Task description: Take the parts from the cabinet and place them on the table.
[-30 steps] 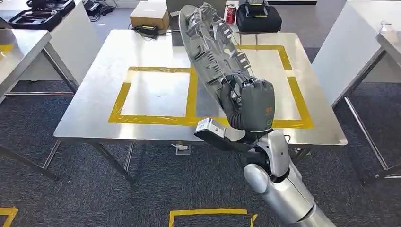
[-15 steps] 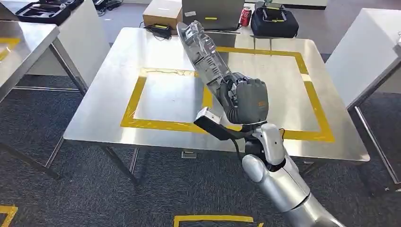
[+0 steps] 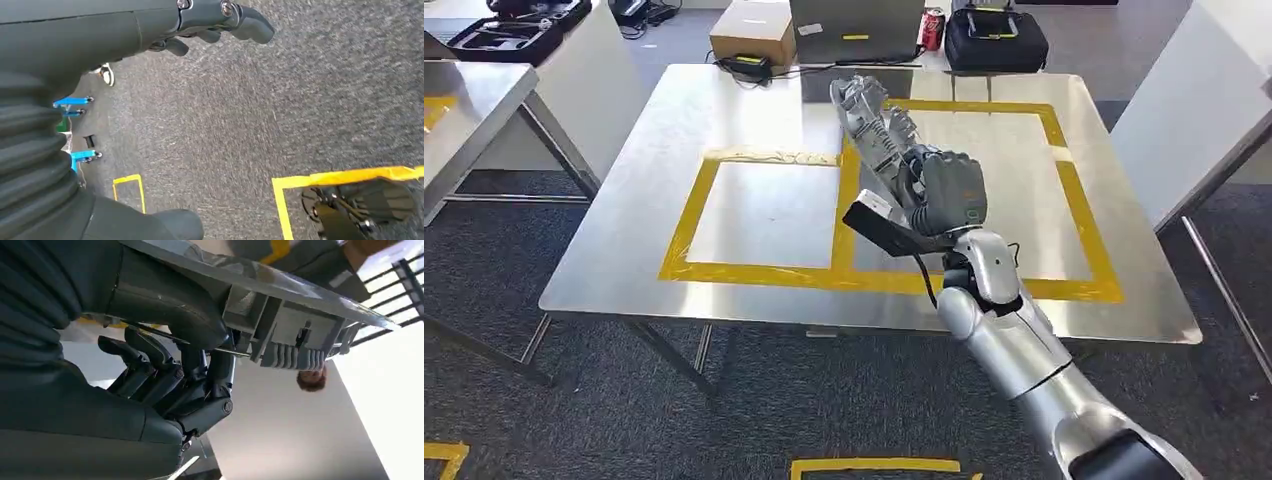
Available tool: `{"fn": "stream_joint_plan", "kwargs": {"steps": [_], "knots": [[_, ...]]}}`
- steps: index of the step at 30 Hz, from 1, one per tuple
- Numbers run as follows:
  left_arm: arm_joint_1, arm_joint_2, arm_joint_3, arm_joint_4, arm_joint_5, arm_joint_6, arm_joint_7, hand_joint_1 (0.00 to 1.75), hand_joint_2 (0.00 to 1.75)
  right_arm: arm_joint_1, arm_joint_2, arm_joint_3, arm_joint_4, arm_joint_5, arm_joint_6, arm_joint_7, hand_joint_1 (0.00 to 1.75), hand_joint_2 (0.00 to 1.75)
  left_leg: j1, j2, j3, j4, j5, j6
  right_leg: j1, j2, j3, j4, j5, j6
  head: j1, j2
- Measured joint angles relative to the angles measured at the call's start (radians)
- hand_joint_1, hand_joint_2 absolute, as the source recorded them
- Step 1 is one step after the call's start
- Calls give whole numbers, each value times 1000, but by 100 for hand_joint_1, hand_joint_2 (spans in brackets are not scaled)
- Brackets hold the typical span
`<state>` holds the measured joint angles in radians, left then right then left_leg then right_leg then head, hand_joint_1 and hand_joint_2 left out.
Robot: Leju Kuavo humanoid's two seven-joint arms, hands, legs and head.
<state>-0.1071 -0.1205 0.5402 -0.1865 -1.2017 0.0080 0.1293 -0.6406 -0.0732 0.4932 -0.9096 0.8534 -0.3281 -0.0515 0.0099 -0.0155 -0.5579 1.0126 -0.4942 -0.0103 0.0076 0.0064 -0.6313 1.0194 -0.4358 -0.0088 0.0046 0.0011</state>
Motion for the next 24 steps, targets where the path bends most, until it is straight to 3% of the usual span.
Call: {"fn": "stream_joint_plan", "kwargs": {"steps": [4,8,9,21,22,24], "knots": [[0,0,0,0,1,0,3,0,175,-76,7,-16,198,2,-21,8,175,175,0,-2,1,0,2,-3,1,-2,3,0,0,-2,0,0],[4,1,0,1,6,1,3,0,175,-111,8,-28,317,14,-18,30,175,175,0,-2,4,0,2,-4,-1,-3,8,0,1,-2,0,0],[4,1,0,1,7,1,3,0,175,-115,8,-30,337,18,-15,34,0,0,0,-2,5,0,2,-4,-2,-2,8,0,1,-2,0,0],[8,7,0,1,23,17,11,0,175,-135,31,-59,419,38,2,43,0,0,-1,-2,5,2,2,-3,-4,-2,9,0,2,-1,0,0],[8,7,0,1,23,17,11,0,0,-135,32,-60,421,38,3,43,0,0,-1,-2,6,2,2,-3,-4,-2,9,0,2,-1,0,0],[8,7,0,1,28,17,1,0,0,-135,33,-61,422,38,2,35,0,0,-1,-1,6,2,2,-3,-3,-2,9,0,2,-1,0,0]]}}
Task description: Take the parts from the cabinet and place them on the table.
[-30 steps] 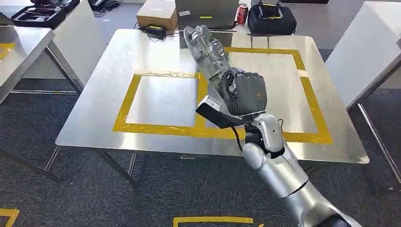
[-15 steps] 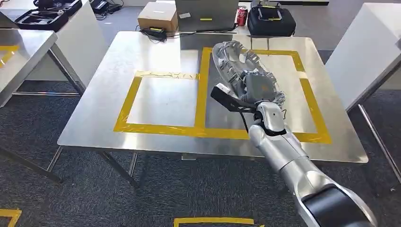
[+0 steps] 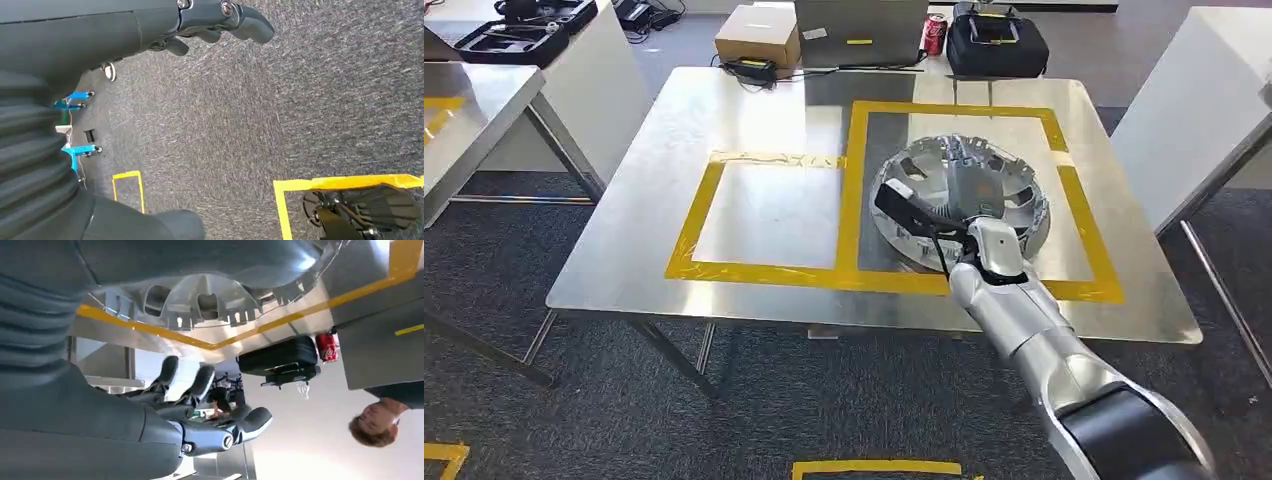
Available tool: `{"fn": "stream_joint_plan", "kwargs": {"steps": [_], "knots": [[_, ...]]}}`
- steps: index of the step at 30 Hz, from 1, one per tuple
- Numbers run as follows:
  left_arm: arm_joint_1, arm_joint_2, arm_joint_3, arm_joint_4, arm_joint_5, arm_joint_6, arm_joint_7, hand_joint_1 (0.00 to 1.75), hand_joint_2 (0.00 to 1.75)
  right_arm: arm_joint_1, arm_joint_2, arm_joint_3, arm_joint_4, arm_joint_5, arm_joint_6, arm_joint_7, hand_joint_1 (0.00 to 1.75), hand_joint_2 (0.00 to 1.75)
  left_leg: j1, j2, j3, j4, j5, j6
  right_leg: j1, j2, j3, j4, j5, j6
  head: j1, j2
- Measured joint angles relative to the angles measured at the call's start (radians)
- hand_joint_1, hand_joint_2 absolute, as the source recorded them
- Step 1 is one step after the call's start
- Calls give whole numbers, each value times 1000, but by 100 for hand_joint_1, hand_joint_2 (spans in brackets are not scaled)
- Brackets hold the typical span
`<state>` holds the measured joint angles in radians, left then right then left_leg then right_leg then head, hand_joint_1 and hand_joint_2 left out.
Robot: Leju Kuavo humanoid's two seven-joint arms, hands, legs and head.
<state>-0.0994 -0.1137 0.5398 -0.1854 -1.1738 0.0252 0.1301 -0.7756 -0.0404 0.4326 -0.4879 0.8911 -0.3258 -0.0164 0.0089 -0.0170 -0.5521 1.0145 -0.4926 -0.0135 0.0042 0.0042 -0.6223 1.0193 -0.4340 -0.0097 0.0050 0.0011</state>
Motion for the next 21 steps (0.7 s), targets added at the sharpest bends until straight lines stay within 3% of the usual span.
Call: {"fn": "stream_joint_plan", "kwargs": {"steps": [6,8,10,12,13,15,16,17,18,20,21], "knots": [[1,0,0,0,16,-3,-9,0,0,0,10,-18,0,-20,0,-68,0,0,0,0,0,0,0,0,1,0,0,0,0,0,0,0],[3,0,0,1,23,-3,-11,0,0,2,17,-28,-5,-70,11,-125,0,0,0,0,0,0,0,0,1,0,0,0,0,0,0,0],[6,0,0,1,25,-3,-11,0,0,11,24,-57,-39,-166,37,-225,0,0,0,0,0,0,0,0,1,0,0,0,0,0,0,0],[13,0,0,2,33,-3,-11,0,0,34,24,-83,-125,-287,73,-290,0,0,0,0,0,0,0,0,1,0,0,0,0,0,0,0],[17,3,0,2,34,-3,-10,0,0,52,23,-95,-188,-354,97,-302,0,0,-6,0,-2,8,-4,10,-3,0,1,-5,3,7,0,0],[25,5,0,3,34,-6,-9,0,0,86,10,-110,-338,-461,130,-304,0,0,-7,0,0,5,3,15,-5,0,2,-8,9,11,-1,0],[26,3,0,4,34,-12,-8,0,0,98,0,-116,-400,-492,138,-304,0,0,1,2,9,-17,14,19,4,3,8,-14,13,16,-2,0],[26,2,0,5,34,-16,-8,0,0,107,-12,-121,-451,-508,141,-307,0,0,9,10,18,-33,25,19,-2,3,8,-10,-2,16,0,0],[26,3,0,5,34,-16,-7,0,0,110,-20,-124,-490,-516,144,-308,0,0,11,11,19,-42,31,25,-1,3,-11,29,-37,22,7,0],[26,4,0,5,34,-16,-7,0,0,125,-32,-127,-548,-527,148,-309,0,0,16,17,16,-41,32,26,-11,2,-76,182,-115,37,8,0],[26,4,0,5,34,-16,-7,0,0,137,-38,-128,-566,-528,150,-309,0,0,18,18,15,-40,33,25,-17,2,-104,248,-139,44,8,0]]}}
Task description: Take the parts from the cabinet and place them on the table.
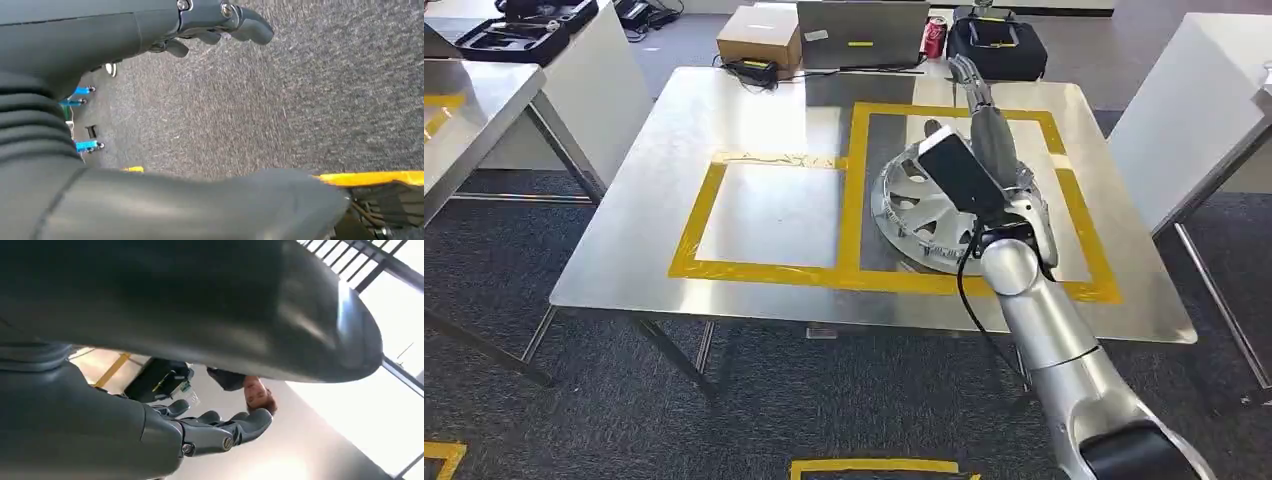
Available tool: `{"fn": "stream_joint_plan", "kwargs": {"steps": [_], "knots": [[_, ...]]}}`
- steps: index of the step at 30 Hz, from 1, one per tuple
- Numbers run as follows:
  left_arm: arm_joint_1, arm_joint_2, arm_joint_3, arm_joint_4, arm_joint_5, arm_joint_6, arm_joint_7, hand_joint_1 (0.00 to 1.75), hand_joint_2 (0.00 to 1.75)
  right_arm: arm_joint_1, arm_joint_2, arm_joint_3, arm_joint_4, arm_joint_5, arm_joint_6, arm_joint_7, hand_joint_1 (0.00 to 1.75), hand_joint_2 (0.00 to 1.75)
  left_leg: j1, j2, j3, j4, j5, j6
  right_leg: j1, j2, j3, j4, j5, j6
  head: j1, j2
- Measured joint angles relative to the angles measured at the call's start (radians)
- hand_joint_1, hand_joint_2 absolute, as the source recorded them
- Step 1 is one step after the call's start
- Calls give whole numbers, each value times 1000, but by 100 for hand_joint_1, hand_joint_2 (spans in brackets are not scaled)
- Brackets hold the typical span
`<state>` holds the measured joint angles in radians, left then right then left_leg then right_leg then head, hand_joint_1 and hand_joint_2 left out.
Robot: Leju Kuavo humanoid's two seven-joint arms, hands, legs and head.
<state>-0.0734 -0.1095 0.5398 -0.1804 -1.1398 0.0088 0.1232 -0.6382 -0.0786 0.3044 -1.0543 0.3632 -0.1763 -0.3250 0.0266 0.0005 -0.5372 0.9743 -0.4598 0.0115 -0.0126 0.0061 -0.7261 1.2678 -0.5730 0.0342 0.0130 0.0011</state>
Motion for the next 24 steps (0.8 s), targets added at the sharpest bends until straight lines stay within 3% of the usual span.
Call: {"fn": "stream_joint_plan", "kwargs": {"steps": [1,2,3,4,5,6,7,8,11,12,14,16,17,18,20,21,22,24], "knots": [[0,0,0,0,0,0,0,0,0,12,-5,-2,-14,-2,1,1,0,0,4,1,-3,2,1,-3,-7,0,-16,41,-4,8,0,0],[0,0,0,1,0,0,0,0,0,20,-9,-4,-29,-7,1,-3,0,0,9,1,-6,6,2,-7,-14,-1,-6,24,18,15,0,0],[0,-1,0,1,0,-1,0,0,0,22,-12,-6,-40,-14,-1,-10,0,0,15,1,-11,12,2,-14,-22,-2,25,-32,53,24,0,0],[-1,-2,0,1,0,-3,0,0,0,22,-13,-6,-51,-17,-3,-16,0,0,23,1,-18,22,-2,-25,-31,-4,81,-130,97,35,0,0],[-2,-2,0,1,0,-3,2,0,0,23,-15,-6,-62,-18,-8,-17,0,0,29,1,-24,35,-7,-38,-40,-8,135,-220,124,46,0,0],[-4,5,0,-1,-1,-3,6,0,0,29,-16,-5,-74,-13,-19,-12,0,0,25,-3,-35,44,-10,-51,-30,3,147,-236,96,48,3,0],[-6,2,0,0,-2,-3,10,0,0,42,-16,-5,-86,-10,-26,-7,0,0,26,-6,-37,50,-11,-60,-25,13,131,-216,118,24,3,0],[-8,0,0,0,-3,-3,11,0,0,52,-20,-5,-99,-10,-36,1,0,0,24,-9,-38,57,-10,-67,-28,10,133,-228,98,11,3,0],[-9,-5,0,1,-5,1,13,0,0,78,-21,-5,-137,4,-59,18,0,0,31,-9,-46,58,-9,-87,-30,7,114,-219,111,-23,-2,0],[-9,-5,0,1,-5,2,13,0,0,86,-21,-5,-150,11,-63,21,0,0,30,-4,-62,86,-43,-82,-27,6,109,-220,117,-33,-5,0],[-11,-5,0,1,-3,3,13,0,0,98,-20,-5,-170,18,-66,31,0,0,21,-3,-114,232,-143,-76,-20,5,93,-220,128,-47,-8,0],[-11,-5,0,1,0,3,13,0,0,107,-16,-5,-179,28,-66,42,0,0,12,-3,-156,361,-200,-71,-9,3,74,-220,142,-54,-8,0],[-10,-5,0,1,0,3,14,0,0,110,-11,-5,-182,32,-66,48,0,0,7,-4,-148,368,-194,-64,-4,3,65,-220,150,-55,-8,0],[-10,-5,0,1,0,4,14,0,0,111,-9,-5,-187,36,-66,50,0,0,1,-4,-118,330,-167,-54,1,3,55,-220,158,-56,-9,0],[-12,-5,0,0,1,6,13,0,0,110,-8,-5,-196,41,-67,53,0,0,-11,-4,-14,172,-102,-30,7,3,39,-220,175,-54,-8,0],[-13,-4,0,0,2,6,13,0,0,110,-7,-5,-201,42,-68,54,0,0,-18,-3,39,91,-107,-18,7,2,35,-218,182,-52,-8,0],[-14,-3,0,0,2,7,13,0,0,111,-5,-5,-206,42,-68,53,0,0,-23,2,55,65,-114,-22,13,1,31,-219,190,-45,-7,0],[-14,-3,0,0,2,8,13,0,0,111,-3,-4,-208,44,-69,53,0,0,-29,-2,37,65,-99,-17,6,-2,33,-225,207,-31,-12,0]]}}
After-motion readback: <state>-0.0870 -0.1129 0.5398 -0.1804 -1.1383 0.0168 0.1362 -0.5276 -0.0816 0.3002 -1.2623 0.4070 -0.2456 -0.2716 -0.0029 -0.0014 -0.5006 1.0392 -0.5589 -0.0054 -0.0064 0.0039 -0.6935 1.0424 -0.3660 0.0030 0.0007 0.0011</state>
